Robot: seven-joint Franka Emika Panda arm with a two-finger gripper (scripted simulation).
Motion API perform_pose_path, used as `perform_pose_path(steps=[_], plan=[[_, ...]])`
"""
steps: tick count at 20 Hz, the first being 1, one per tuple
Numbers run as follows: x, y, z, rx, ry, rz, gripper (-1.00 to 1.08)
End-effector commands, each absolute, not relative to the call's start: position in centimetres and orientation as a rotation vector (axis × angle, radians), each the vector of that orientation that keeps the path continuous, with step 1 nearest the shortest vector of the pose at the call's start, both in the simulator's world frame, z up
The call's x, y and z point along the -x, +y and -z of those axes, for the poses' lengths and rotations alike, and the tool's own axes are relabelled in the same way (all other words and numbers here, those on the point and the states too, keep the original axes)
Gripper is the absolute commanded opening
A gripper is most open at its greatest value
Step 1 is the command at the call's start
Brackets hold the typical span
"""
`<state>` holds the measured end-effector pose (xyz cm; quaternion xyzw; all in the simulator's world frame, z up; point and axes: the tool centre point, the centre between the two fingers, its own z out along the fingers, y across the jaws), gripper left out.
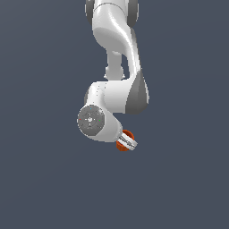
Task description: Pick up the object and move it to a goal position.
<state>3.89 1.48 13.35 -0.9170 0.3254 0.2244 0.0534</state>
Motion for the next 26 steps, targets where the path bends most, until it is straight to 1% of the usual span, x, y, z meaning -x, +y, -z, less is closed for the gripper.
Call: perform_pose_path(steps=[1, 16, 26], plan=[[-3.7, -0.1, -15.9, 2.799, 0.980, -0.649, -1.00], [-0.6, -10.5, -33.5, 2.882, 0.910, -0.440, -1.00], [1.7, -16.3, -44.2, 2.925, 0.860, -0.310, -1.00]])
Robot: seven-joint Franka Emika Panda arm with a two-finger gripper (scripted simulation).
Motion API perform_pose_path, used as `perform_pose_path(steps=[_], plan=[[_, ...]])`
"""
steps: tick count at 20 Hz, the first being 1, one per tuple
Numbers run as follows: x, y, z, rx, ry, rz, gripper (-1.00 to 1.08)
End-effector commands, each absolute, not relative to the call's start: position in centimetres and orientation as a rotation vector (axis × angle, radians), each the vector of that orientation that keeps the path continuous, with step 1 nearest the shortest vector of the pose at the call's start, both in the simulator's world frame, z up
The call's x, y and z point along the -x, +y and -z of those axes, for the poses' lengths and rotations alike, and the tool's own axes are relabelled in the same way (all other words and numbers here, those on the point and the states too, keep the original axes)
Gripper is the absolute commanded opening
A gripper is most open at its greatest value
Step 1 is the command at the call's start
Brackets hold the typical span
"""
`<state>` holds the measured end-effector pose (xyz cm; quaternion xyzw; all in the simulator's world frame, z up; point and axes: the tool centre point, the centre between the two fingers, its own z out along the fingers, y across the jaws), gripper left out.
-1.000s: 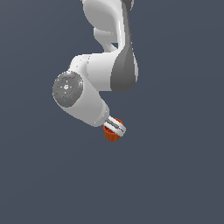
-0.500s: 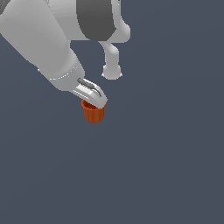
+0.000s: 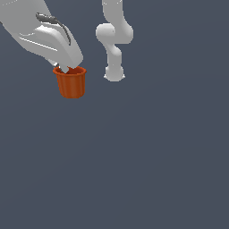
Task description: Pick up the object and move it to a goal position.
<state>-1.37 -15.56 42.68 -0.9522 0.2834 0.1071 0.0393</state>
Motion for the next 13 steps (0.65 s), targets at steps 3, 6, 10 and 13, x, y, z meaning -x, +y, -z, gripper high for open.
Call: perform_pose_path(steps=[3, 6, 10, 13], plan=[[2.2, -17.4, -46.2, 2.932, 0.849, -0.285, -1.00], [2.4, -18.1, -47.4, 2.936, 0.842, -0.269, -1.00], [2.6, -18.6, -48.3, 2.939, 0.837, -0.258, -1.00], [2.6, -18.7, -48.5, 2.939, 0.836, -0.256, -1.00]])
